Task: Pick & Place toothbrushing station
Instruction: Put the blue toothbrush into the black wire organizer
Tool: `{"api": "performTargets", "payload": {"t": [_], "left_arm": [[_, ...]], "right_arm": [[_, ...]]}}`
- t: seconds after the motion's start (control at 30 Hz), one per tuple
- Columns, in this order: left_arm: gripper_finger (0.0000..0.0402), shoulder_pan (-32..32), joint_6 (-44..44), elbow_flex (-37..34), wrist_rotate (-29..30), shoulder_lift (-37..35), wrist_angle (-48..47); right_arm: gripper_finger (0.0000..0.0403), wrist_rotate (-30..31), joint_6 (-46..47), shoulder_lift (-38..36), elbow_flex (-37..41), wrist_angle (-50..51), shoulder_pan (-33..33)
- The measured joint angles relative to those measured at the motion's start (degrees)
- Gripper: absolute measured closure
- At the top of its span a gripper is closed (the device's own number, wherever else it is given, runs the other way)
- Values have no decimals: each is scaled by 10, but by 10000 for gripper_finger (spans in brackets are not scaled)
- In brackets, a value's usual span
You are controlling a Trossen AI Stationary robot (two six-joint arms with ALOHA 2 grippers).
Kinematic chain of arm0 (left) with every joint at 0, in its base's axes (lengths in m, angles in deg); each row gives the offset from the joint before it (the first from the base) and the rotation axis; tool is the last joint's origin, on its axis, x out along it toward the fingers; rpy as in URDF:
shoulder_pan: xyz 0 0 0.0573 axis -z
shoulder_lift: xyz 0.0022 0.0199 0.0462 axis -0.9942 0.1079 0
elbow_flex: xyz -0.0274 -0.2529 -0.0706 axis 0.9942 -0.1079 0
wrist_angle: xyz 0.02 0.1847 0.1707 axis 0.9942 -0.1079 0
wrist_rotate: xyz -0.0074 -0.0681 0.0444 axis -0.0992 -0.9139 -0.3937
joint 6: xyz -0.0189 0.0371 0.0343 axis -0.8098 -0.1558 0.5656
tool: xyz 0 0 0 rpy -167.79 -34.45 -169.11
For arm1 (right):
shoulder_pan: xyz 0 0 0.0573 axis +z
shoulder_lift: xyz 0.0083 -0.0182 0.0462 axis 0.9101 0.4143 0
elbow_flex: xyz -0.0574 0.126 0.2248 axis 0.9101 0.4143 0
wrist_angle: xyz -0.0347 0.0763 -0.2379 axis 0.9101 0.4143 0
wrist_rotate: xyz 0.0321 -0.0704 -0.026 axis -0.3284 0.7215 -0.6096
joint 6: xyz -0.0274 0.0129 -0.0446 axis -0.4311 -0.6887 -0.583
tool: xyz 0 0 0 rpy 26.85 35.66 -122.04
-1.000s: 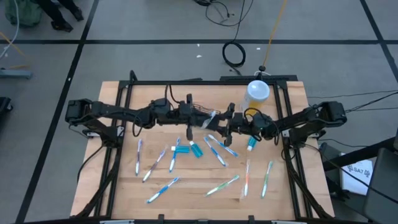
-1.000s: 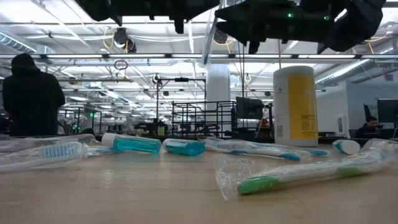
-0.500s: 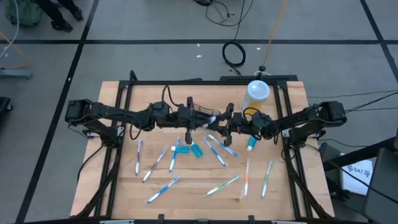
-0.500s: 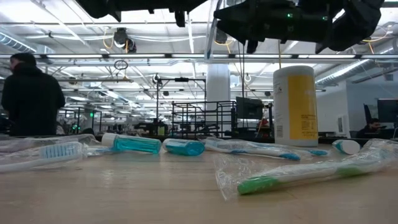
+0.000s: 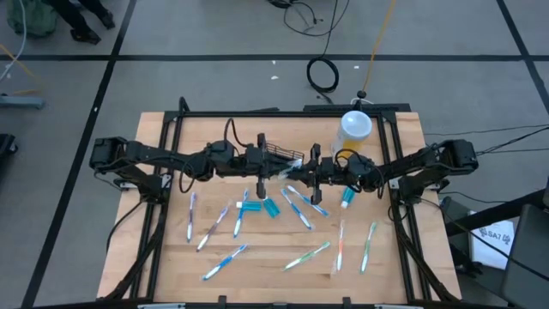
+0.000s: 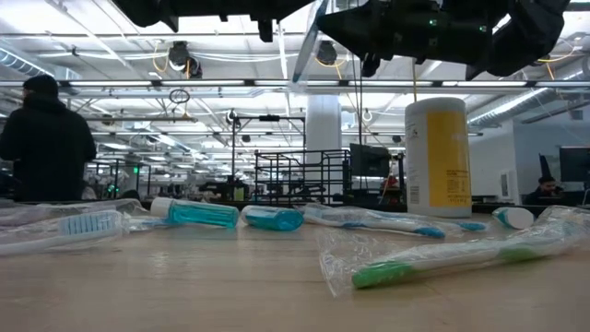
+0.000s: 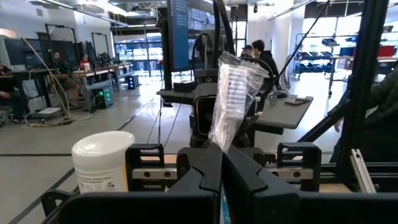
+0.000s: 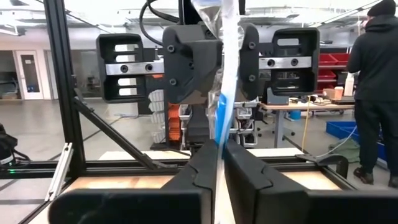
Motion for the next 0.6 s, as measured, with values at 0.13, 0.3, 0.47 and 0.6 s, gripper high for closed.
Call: {"api": "performTargets", "payload": {"t": [0.13, 0.3, 0.47, 0.6], "left_arm": [[373, -1, 0, 0, 0, 0, -12], [341, -7, 20, 0, -1, 0, -41], [290, -14, 13, 0, 0, 0, -73], [250, -14, 32, 10, 2, -2, -135]], "right_arm": [[397, 2, 0, 0, 0, 5, 0], [398, 3, 0, 0, 0, 10, -1], [402, 31, -4, -3, 0, 38, -3], [401, 32, 0, -24, 0, 86, -10]]}}
